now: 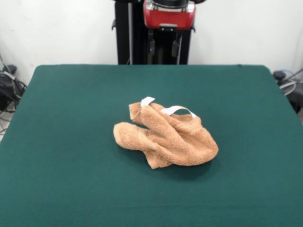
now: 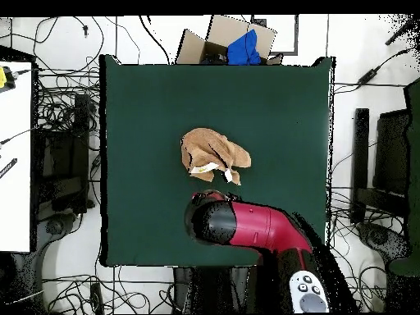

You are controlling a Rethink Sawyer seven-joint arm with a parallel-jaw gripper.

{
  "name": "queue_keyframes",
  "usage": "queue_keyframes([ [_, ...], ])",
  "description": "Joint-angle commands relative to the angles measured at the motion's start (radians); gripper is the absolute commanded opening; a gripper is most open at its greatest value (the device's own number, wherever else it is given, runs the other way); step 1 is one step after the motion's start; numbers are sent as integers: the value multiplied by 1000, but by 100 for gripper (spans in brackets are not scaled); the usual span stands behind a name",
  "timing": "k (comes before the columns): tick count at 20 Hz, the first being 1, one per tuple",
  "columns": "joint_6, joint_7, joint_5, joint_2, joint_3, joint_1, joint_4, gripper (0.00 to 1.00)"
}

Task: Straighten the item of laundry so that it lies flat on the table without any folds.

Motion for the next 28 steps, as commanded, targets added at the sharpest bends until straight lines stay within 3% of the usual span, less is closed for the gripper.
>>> queue_keyframes([
  [1, -45, 35, -48, 43, 93, -10, 33, 100],
  [28, -158, 77, -75, 150, 67, 1, 18, 100],
])
